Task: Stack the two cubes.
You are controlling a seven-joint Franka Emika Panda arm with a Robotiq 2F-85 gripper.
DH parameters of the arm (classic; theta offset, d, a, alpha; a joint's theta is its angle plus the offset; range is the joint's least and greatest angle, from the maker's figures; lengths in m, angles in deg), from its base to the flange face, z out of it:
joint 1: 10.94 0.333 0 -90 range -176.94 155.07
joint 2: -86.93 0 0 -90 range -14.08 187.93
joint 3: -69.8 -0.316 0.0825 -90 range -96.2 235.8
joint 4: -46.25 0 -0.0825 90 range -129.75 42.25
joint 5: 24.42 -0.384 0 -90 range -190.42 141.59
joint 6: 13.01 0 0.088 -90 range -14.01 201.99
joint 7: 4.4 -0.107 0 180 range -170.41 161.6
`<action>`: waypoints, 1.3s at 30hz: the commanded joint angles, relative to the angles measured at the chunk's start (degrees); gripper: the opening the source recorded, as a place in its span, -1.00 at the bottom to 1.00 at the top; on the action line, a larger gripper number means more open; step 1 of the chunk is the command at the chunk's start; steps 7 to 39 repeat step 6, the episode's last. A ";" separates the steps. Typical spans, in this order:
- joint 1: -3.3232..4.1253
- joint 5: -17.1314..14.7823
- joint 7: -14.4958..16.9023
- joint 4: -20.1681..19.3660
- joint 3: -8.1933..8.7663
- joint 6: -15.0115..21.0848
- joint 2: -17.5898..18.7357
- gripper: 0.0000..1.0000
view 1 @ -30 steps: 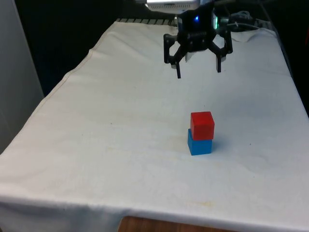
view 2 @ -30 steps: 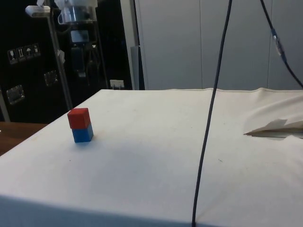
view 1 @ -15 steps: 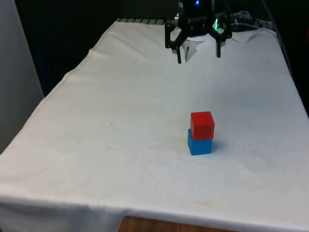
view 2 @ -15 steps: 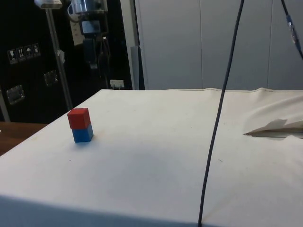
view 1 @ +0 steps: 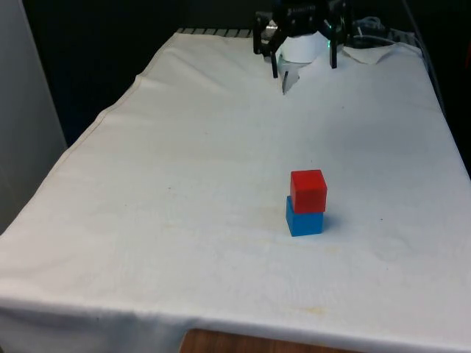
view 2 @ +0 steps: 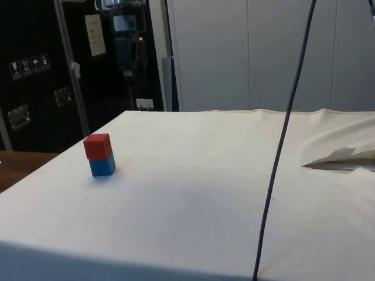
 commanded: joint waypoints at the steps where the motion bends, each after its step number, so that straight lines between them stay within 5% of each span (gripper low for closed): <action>1: 0.23 0.57 -0.57 -1.03 0.11 0.80 -0.92 1.00; 39: 0.00 0.06 -0.06 -2.01 0.00 0.06 -1.95 1.00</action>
